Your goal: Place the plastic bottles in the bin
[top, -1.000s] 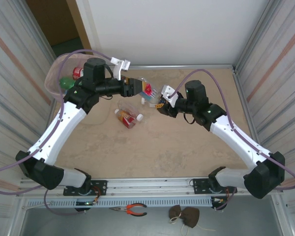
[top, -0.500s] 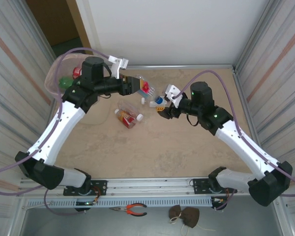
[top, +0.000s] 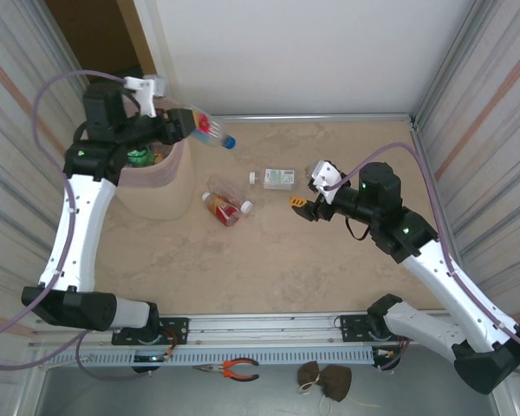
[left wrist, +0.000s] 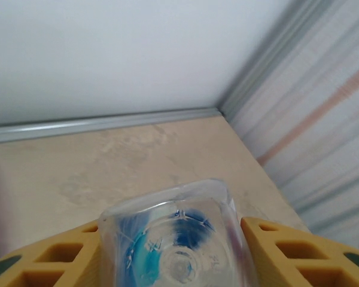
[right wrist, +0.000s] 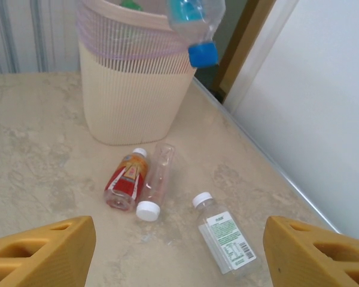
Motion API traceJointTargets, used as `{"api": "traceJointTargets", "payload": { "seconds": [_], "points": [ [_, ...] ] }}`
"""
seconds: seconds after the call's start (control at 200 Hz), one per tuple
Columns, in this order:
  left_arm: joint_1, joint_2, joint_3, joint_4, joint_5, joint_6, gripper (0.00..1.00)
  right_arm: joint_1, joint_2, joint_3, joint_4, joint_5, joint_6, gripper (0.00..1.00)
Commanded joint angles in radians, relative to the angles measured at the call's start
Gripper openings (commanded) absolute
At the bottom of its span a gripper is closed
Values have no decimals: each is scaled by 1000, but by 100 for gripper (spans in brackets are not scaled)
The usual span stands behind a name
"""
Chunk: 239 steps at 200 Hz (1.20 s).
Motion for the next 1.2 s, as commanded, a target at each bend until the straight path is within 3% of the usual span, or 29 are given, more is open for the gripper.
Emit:
{"api": "traceJointTargets", "payload": {
  "seconds": [0.0,0.466,0.852,1.192],
  "points": [
    [54,-48,62,-41,-52,66,51,10,-29,-14,-31,30,28,73],
    [153,-3,116,-31,-353,202,53,33,-34,-7,-51,64,28,73],
    [178,143,91,56,-294,215,53,66,-23,-4,-47,86,33,72],
    [178,175,-66,156,-254,257,54,78,-29,-18,-60,75,34,72]
  ]
}}
